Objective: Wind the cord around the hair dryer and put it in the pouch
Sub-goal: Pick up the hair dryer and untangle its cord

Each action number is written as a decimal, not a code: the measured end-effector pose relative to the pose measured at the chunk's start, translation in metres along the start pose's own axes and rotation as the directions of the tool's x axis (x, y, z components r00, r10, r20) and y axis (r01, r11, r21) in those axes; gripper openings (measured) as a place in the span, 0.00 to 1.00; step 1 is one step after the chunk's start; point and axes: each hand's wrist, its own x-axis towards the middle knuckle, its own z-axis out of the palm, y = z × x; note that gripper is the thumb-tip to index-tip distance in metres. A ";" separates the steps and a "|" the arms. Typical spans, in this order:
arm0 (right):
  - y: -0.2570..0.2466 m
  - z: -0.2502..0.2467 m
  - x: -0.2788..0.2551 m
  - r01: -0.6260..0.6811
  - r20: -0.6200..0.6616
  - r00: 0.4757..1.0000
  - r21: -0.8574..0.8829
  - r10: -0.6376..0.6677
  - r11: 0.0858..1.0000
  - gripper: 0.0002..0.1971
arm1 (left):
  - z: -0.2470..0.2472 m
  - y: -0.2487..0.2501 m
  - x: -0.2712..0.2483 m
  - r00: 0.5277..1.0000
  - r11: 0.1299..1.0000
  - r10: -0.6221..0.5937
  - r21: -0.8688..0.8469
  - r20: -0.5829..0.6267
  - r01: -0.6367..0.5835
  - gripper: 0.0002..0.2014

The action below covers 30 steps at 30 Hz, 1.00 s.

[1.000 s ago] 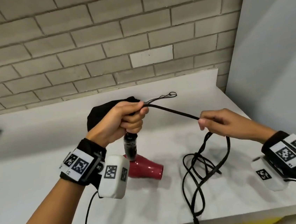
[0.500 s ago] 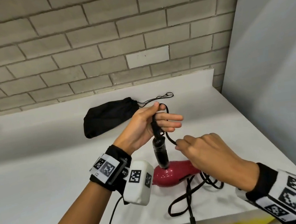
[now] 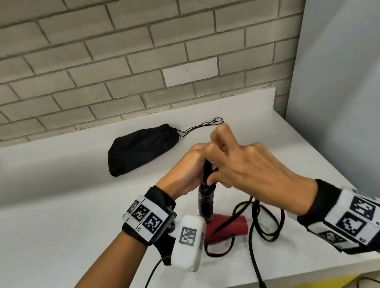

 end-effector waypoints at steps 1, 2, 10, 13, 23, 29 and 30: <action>0.005 -0.003 0.003 -0.015 0.031 0.999 0.027 0.014 1.000 0.28 | 0.001 0.003 -0.001 1.000 0.999 -0.004 0.041 0.001 0.004 0.18; 0.009 -0.005 0.006 -0.035 0.062 0.998 0.049 0.032 0.998 0.30 | 0.001 0.005 -0.002 1.000 0.996 -0.008 0.084 0.014 0.007 0.18; 0.048 0.004 0.007 -0.062 0.251 0.968 0.192 0.012 0.979 0.27 | 0.005 0.018 -0.006 0.963 0.939 -0.166 0.333 0.211 0.089 0.19; 0.060 0.003 0.003 -0.052 0.319 0.946 0.328 -0.058 0.943 0.21 | -0.001 0.031 -0.008 0.950 0.906 -0.201 0.413 0.240 0.088 0.21; 0.082 0.041 -0.043 -0.173 0.382 0.922 0.249 0.068 0.953 0.42 | -0.048 0.065 -0.017 0.990 0.941 -0.037 0.340 0.133 -0.011 0.17; 0.095 0.024 -0.071 -0.577 0.577 0.813 0.782 0.079 0.236 0.20 | -0.079 0.080 -0.031 0.998 0.972 0.041 0.232 -0.041 -0.031 0.16; 0.098 0.020 -0.074 -0.586 0.584 0.809 0.794 0.067 0.164 0.18 | -0.084 0.082 -0.033 0.995 0.975 0.044 0.221 -0.086 -0.024 0.15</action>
